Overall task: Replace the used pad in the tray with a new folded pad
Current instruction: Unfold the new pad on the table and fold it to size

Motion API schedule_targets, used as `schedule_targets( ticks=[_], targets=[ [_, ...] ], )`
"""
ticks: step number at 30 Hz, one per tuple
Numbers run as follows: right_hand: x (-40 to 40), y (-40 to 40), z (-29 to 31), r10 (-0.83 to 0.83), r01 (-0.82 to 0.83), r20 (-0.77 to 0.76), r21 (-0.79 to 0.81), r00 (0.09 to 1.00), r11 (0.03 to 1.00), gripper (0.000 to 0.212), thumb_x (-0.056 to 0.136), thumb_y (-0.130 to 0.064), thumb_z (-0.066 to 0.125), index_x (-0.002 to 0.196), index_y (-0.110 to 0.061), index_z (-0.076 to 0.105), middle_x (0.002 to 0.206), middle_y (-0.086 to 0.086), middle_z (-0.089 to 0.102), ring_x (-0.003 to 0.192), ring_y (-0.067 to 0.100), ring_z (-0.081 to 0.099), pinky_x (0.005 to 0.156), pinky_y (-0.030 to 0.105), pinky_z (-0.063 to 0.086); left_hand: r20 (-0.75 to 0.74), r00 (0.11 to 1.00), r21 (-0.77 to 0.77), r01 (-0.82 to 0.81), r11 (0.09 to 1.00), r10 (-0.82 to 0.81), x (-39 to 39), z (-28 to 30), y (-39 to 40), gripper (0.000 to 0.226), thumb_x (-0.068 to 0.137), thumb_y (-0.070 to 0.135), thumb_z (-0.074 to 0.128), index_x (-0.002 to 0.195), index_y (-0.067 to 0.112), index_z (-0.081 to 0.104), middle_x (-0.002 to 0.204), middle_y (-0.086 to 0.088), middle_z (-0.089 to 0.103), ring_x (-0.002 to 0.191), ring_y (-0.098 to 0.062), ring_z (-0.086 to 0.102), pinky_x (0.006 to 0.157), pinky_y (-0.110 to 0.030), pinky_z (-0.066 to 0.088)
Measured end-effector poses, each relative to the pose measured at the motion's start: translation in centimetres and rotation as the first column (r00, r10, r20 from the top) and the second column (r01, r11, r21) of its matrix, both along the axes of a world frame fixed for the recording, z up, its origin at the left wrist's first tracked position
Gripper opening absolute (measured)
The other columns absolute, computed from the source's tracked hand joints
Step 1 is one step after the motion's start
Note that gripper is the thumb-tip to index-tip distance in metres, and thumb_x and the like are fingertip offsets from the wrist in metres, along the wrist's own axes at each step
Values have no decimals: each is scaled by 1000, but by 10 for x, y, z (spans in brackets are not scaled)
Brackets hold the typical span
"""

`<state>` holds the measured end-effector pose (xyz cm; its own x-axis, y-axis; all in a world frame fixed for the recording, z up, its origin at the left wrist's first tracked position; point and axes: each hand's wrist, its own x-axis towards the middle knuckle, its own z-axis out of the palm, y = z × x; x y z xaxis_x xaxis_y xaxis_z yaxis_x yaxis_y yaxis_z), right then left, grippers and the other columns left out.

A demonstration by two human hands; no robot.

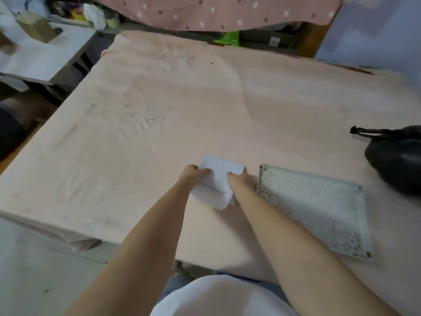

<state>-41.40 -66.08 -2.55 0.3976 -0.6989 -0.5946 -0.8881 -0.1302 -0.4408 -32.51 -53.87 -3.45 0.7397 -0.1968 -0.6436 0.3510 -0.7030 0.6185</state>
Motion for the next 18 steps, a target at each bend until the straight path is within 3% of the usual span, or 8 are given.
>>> schedule_targets(
  ticks=[3,5,7,9,13,18],
  targets=[
    [10,10,2,-39,39,0,-107,999,994,52,77,-50,41,116,-19,57,93,9,59,80,28,59,65,27,45,45,997,-25,59,998,-57,25,0,8,35,83,35,63,103,6,62,108,-12,63,88,-26,56,76,-30,42],
    [23,24,2,-144,143,125,18,982,990,43,85,-39,46,117,-13,56,94,9,59,76,25,58,61,21,46,76,993,-35,96,995,-93,40,0,16,39,86,31,62,110,1,61,112,-16,63,97,-30,59,80,-33,44],
    [39,42,2,-297,228,275,255,915,940,40,89,-15,53,127,-4,49,112,16,61,92,28,62,76,23,52,101,988,-39,122,992,-118,53,0,26,41,88,29,60,112,-3,59,114,-19,62,105,-33,59,86,-37,46],
    [57,60,4,-335,243,330,290,883,926,46,84,-2,58,130,-2,48,124,19,59,110,31,59,96,36,48,108,985,-58,143,988,-136,70,1,42,40,89,27,60,112,-6,59,115,-21,62,106,-34,59,87,-38,47],
    [94,101,6,-353,258,351,290,867,922,54,79,0,66,129,-6,48,125,14,59,114,28,57,97,38,46,113,988,-98,113,989,-101,103,3,80,37,90,22,59,111,-8,58,115,-23,62,106,-34,59,85,-37,46],
    [126,137,0,-279,226,306,199,910,954,61,78,-8,69,134,-9,46,128,12,56,117,27,55,98,39,46,93,995,-123,50,991,-39,127,3,116,39,91,22,59,115,-7,54,118,-22,60,109,-33,57,90,-38,45]
  ],
)
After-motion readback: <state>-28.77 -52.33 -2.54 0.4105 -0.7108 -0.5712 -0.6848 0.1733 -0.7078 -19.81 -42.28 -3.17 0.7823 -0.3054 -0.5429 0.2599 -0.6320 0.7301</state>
